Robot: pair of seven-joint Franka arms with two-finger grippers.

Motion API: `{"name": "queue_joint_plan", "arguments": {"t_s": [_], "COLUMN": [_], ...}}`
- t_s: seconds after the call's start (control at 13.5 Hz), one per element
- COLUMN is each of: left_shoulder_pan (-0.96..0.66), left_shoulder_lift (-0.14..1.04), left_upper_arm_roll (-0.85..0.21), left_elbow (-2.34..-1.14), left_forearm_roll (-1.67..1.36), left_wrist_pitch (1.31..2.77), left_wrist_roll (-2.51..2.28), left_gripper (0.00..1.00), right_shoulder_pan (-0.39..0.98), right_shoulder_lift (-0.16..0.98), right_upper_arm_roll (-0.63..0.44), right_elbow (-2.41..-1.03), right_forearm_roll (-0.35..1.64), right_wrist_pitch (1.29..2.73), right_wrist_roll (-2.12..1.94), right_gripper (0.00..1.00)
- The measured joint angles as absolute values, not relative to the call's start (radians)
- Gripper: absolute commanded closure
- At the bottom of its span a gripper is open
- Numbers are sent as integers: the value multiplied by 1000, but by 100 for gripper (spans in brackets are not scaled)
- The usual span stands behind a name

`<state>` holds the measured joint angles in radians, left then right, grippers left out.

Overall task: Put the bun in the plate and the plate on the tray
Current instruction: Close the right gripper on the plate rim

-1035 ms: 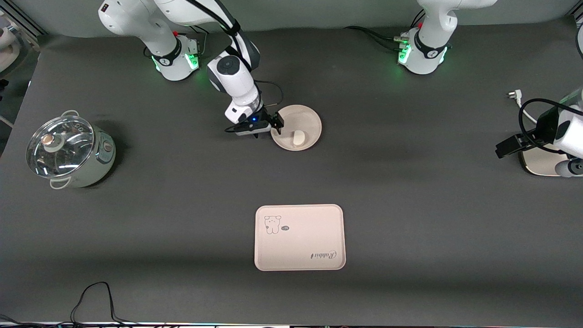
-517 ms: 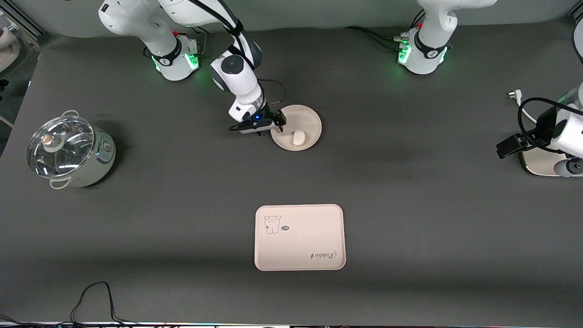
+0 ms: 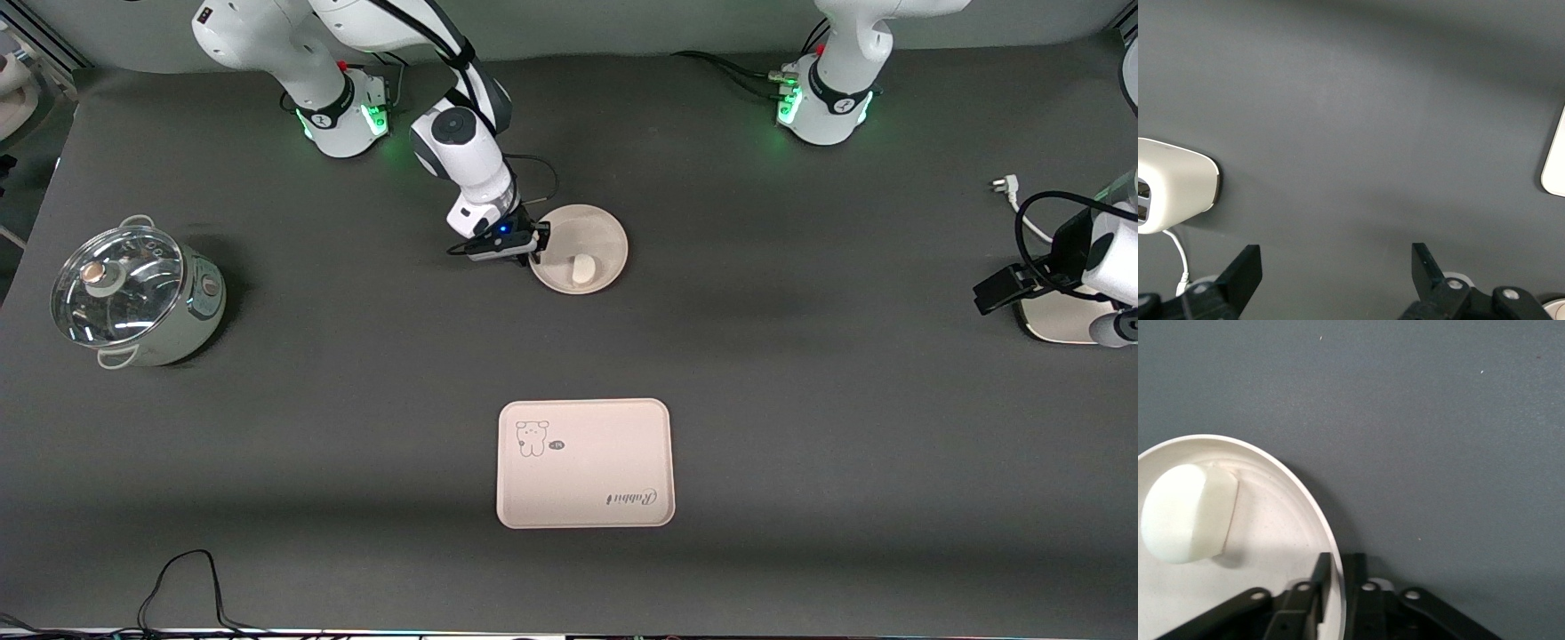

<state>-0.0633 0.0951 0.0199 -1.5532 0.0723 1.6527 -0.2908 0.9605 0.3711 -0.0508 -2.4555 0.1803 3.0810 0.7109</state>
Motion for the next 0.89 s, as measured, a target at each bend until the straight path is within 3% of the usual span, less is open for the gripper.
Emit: {"name": "queue_joint_plan", "arguments": {"t_s": [0.59,0.89], "left_shoulder_pan": [-63,-63], "left_shoulder_lift": [96,110], "left_upper_arm_roll": [22,22], "left_elbow": [-1548,-1548], "left_forearm_roll": [73,74], "left_wrist_pitch": [1668,1690], "left_wrist_roll": [-291,-291], "left_gripper": [0,0], "right_shoulder_pan": [925,840], "right_shoulder_lift": [342,170], "right_upper_arm_roll": [-53,-59], "right_elbow": [-2439,-2412], "right_forearm_roll": [182,191], "right_wrist_pitch": [3069,2903], "right_wrist_roll": [712,711], "right_gripper": [100,100]}}
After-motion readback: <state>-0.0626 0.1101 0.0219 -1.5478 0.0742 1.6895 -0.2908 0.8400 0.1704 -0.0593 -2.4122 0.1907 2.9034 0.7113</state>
